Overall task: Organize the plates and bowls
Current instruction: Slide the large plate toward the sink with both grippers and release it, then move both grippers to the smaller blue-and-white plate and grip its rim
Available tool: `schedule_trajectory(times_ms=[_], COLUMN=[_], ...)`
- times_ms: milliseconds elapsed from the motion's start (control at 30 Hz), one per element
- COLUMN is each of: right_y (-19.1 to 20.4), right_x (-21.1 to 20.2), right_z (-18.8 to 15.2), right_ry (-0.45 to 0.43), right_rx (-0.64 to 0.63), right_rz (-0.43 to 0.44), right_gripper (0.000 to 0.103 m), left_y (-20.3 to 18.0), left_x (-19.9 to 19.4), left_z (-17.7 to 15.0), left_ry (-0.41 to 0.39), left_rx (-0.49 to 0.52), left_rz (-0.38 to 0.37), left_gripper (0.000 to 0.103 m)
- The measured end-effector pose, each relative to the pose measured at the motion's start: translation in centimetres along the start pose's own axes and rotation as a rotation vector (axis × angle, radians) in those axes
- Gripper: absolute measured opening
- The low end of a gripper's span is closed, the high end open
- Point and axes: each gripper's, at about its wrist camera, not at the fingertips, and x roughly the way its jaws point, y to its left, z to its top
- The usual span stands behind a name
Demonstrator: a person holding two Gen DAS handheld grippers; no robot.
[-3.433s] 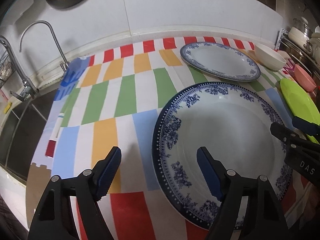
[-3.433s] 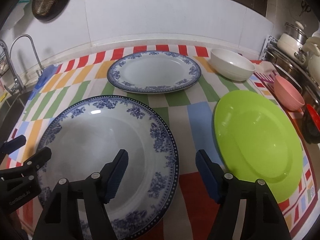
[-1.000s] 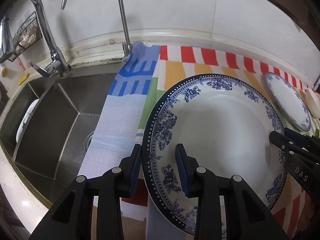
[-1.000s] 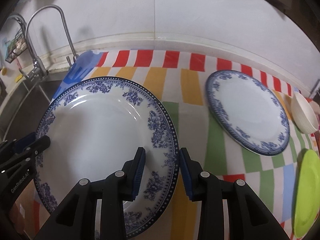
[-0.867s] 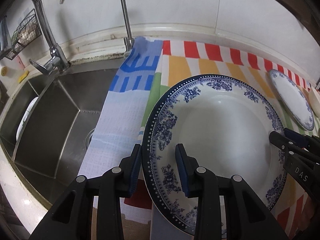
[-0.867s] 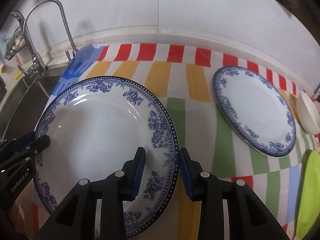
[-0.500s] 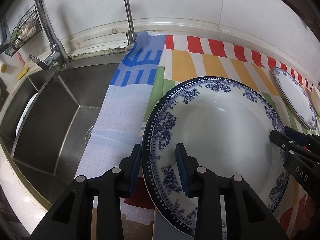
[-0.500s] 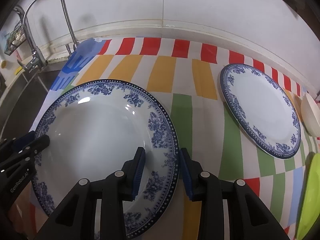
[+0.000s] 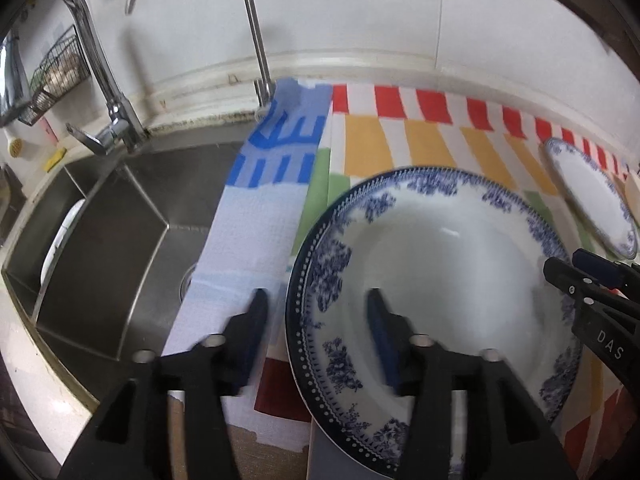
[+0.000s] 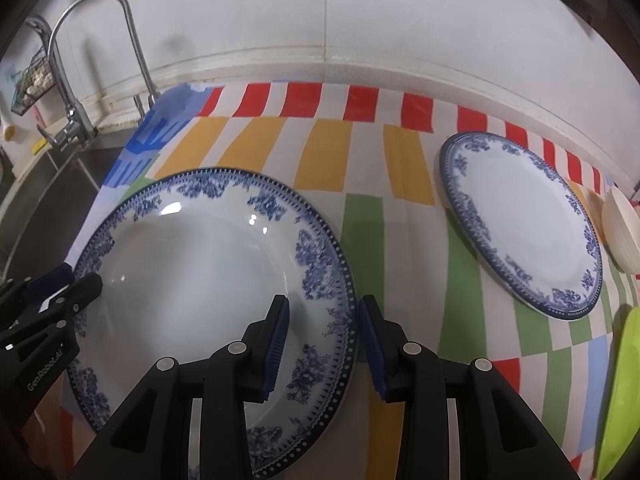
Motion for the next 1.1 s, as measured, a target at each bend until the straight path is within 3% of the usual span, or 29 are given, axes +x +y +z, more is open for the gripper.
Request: schedule_trajectory(times_ms=[67, 200, 300, 467, 767, 1100], right_y=[-0.3, -0.8, -1.5, -2.5, -5.9, -11.6], right_x=[-0.9, -3.0, -4.7, -7.6, -11.3, -13.5], right_z=[0.1, 0.2, 0.1, -0.3, -1.1, -1.5], right_ry=[-0.036, -0.107, -0.159, -0.251, -0.287, -0.312], right_rx=[0.006, 0.018, 0.051, 0.08, 0.16, 0.205], right_rz=[-0.014, -0.041, -0.046, -0.077, -0.16, -0.255], right_gripper=[0.05, 0.054, 0.065, 0.081, 0.082, 0.082], left_y=[-0.1, -0.6, -1.0, -2.3, -5.9, -11.1], left_x=[-0.9, -3.0, -4.7, -7.2, -10.5, -11.6], left_z=[0.3, 0.8, 1.3, 2.1, 3.0, 4.3], left_ry=[-0.028, -0.084, -0.13, -0.215, -0.336, -0.33], left_rx=[0.004, 0.02, 0.029, 0.062, 0.125, 0.144], left_rz=[-0.006, -0.015, -0.037, -0.07, -0.122, -0.183], left_gripper=[0.059, 0.064, 0.074, 0.079, 0.083, 0.085])
